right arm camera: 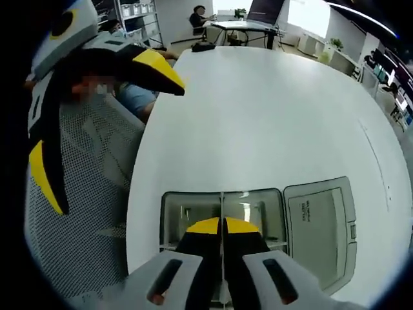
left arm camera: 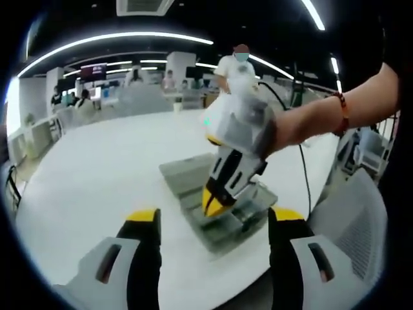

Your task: Insert the divider into the dual guide fixture by aligning both edges with the guide slots and pushing it downward to the bottom, including one-sided entry, uneven engagement, binding, and posture correction.

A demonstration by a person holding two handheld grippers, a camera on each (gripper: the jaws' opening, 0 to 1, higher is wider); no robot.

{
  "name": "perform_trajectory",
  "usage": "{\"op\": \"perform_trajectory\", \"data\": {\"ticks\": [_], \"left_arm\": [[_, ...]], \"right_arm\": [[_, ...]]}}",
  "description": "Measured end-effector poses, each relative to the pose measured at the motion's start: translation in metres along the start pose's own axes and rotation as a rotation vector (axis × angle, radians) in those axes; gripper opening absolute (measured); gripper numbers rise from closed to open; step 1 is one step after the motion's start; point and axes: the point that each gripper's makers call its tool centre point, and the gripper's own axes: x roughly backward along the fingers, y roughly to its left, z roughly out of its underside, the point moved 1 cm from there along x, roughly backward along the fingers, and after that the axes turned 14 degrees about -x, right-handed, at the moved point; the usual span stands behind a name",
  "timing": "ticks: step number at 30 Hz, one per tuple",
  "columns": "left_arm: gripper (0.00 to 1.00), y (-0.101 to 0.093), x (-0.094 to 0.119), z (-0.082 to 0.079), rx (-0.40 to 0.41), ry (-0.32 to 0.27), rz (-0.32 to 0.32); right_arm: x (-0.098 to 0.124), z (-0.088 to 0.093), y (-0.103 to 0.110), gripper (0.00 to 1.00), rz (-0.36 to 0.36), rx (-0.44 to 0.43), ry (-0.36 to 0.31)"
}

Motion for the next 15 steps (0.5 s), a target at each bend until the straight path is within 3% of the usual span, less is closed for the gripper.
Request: {"op": "perform_trajectory", "data": {"ticks": [4,15], "left_arm": [[0.67,0.0006,0.0001,-0.0004,-0.004,0.003,-0.001],[0.67,0.0024,0.0034,-0.0006,-0.009,0.009,-0.008]], "right_arm": [[-0.0025,0.0004,0.0004,0.0,0.015,0.013,0.027],[-0.0002,0.0008,-0.0019,0.0,0.026,-0.015,-0.01]]}}
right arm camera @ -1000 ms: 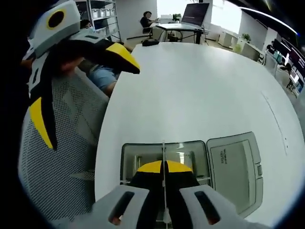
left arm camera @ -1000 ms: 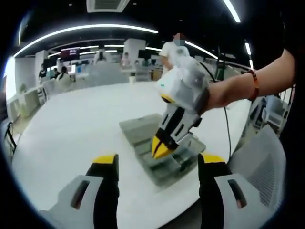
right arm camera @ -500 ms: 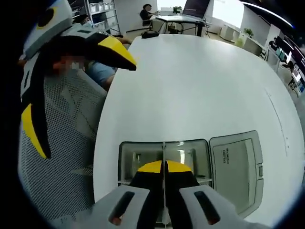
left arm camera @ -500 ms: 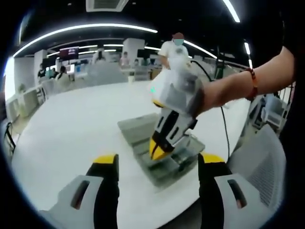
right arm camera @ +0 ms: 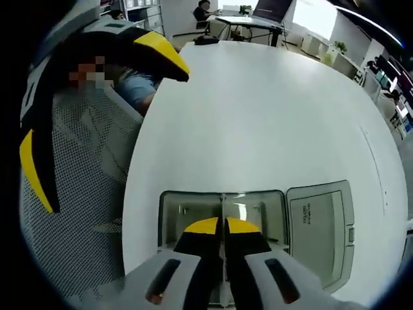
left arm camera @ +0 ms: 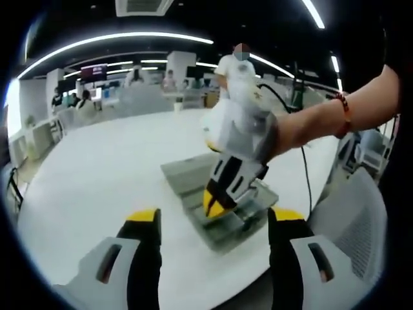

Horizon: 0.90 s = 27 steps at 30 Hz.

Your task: Insert the divider into the dual guide fixture by aligning both edges with the guide slots and pushing it downward to the bottom, including one-sided entry, uneven engagement, binding, and posture correction.

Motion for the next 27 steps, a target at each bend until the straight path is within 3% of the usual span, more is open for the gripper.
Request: {"op": "perform_trajectory", "data": {"ticks": [10,15,27], "left_arm": [[0.67,-0.006,0.0,-0.002,-0.023,0.011,0.022],[0.67,-0.007,0.001,-0.004,-0.043,0.013,0.03],[0.68,-0.02,0.012,-0.004,-0.071,0.03,0.041]], "right_arm": [[0.018,-0.007,0.003,0.05,-0.013,-0.189,-0.14],[0.026,-0.004,0.002,0.12,0.008,-0.206,-0.162],[0.051,0.004,0.008,0.27,0.064,-0.299,-0.288]]}}
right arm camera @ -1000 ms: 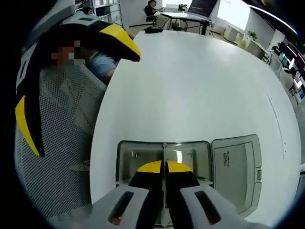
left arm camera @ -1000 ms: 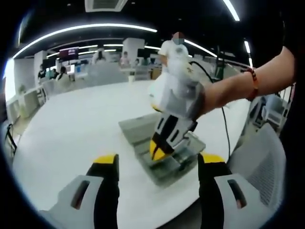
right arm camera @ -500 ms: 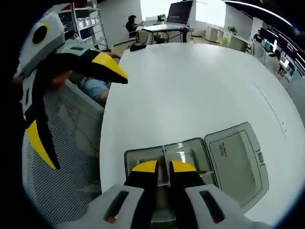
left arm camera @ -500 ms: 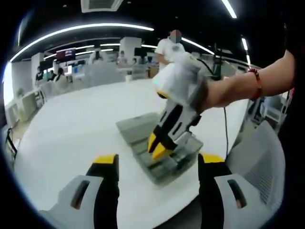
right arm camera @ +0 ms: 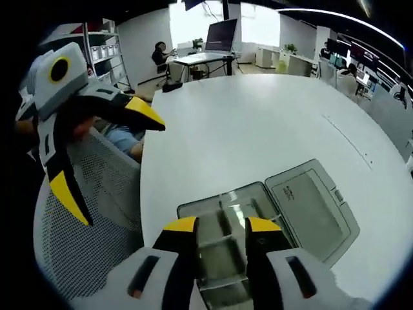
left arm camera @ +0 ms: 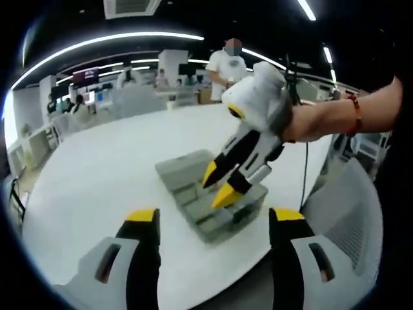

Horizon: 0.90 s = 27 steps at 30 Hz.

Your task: Insert the divider into the dual guide fixture by aligning both edges with the guide slots and pushing it downward to the bottom, including one-sided entry, uneven engagement, binding, and posture correction.

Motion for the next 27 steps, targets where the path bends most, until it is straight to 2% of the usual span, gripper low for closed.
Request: {"op": "perform_trajectory", "data": {"ticks": [3,9,10,12,13,16,19,21,24,27], "left_arm": [[0.68,-0.003,0.003,-0.004,-0.012,-0.014,0.01],[0.69,-0.004,0.007,-0.003,-0.022,-0.009,0.024],[0.69,-0.004,0.007,-0.003,-0.021,-0.009,0.024],[0.69,-0.004,0.008,-0.002,-0.029,-0.006,0.028],[0.69,-0.003,0.008,-0.001,-0.032,-0.002,0.03],[0.7,-0.004,0.008,0.0,-0.035,0.004,0.049],[0.73,-0.008,0.008,0.001,-0.035,0.014,0.087],[0.73,-0.011,0.009,-0.001,-0.05,0.01,0.099],[0.74,-0.016,0.012,-0.002,-0.023,-0.006,0.132],[0.75,-0.015,0.013,0.002,-0.025,0.007,0.133]], "right_arm": [[0.011,0.0,0.001,0.29,0.012,-0.045,-0.056],[0.032,0.008,0.002,0.36,0.057,-0.101,-0.108],[0.035,0.01,0.002,0.37,0.067,-0.104,-0.115],[0.044,0.016,-0.003,0.37,0.138,-0.085,-0.112],[0.046,0.018,-0.001,0.39,0.135,-0.085,-0.119],[0.061,0.022,0.0,0.47,0.155,-0.126,-0.17],[0.075,0.028,0.002,0.48,0.169,-0.148,-0.2],[0.085,0.031,0.002,0.51,0.183,-0.179,-0.244],[0.094,0.036,0.002,0.58,0.202,-0.194,-0.266],[0.106,0.04,0.002,0.61,0.232,-0.222,-0.3]]}}
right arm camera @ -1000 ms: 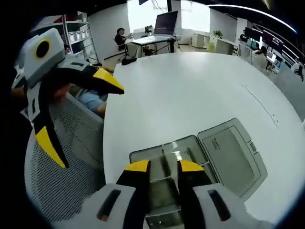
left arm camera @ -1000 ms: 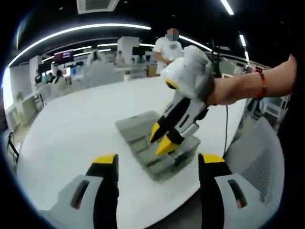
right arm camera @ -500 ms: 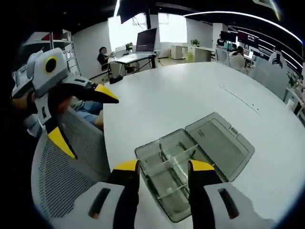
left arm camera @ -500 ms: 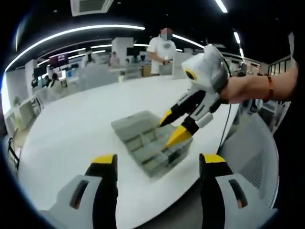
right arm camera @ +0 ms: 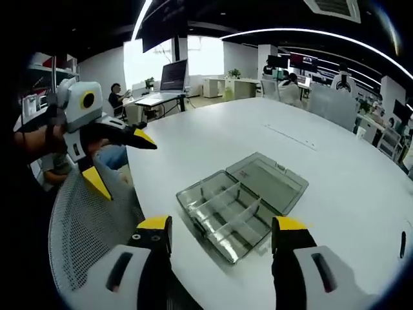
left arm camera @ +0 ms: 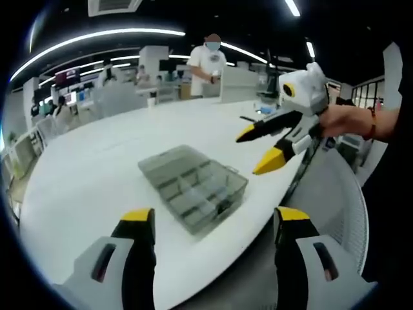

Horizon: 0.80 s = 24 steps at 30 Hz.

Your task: Insert the divider into the dual guide fixture by aligning both edges with the guide slots and pushing it downward to the bottom, including one-sided entry, uneven engagement, binding, and posture correction.

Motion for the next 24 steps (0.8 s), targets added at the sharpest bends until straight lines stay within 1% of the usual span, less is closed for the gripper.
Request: {"op": "perform_trajectory", "data": {"ticks": [2,4,7,10,13,14,16,18,19,21,23,24], "left_arm": [[0.77,-0.001,0.002,0.001,-0.011,0.009,0.015],[0.78,0.0,0.006,-0.002,-0.024,-0.001,0.015],[0.78,0.007,0.012,-0.008,-0.001,-0.038,0.009],[0.79,0.011,0.017,-0.008,-0.008,-0.044,0.013],[0.8,0.014,0.024,-0.007,-0.023,-0.044,0.019],[0.8,0.015,0.026,-0.008,-0.024,-0.053,0.018],[0.8,0.017,0.031,-0.012,-0.009,-0.079,0.01],[0.81,0.016,0.035,-0.017,-0.007,-0.094,0.006],[0.81,0.015,0.035,-0.018,-0.01,-0.094,0.003],[0.84,0.01,0.037,-0.021,-0.015,-0.094,0.003],[0.87,0.005,0.039,-0.022,-0.015,-0.106,0.012],[0.88,0.001,0.041,-0.023,-0.014,-0.11,0.019]], "right_arm": [[0.007,-0.001,-0.001,0.63,0.011,-0.037,-0.029],[0.013,-0.002,-0.001,0.66,0.023,-0.038,-0.053],[0.025,0.001,-0.003,0.69,0.048,-0.045,-0.063],[0.037,0.002,-0.004,0.71,0.051,-0.063,-0.081],[0.05,0.002,-0.007,0.73,0.075,-0.087,-0.094],[0.052,0.003,-0.008,0.73,0.084,-0.088,-0.097],[0.057,0.003,-0.006,0.74,0.079,-0.099,-0.104],[0.062,0.001,-0.004,0.76,0.07,-0.127,-0.132],[0.063,0.001,-0.004,0.78,0.072,-0.123,-0.134],[0.067,-0.002,-0.004,0.8,0.078,-0.111,-0.165],[0.07,-0.002,-0.002,0.83,0.058,-0.138,-0.18],[0.073,-0.001,-0.003,0.84,0.058,-0.143,-0.183]]}}
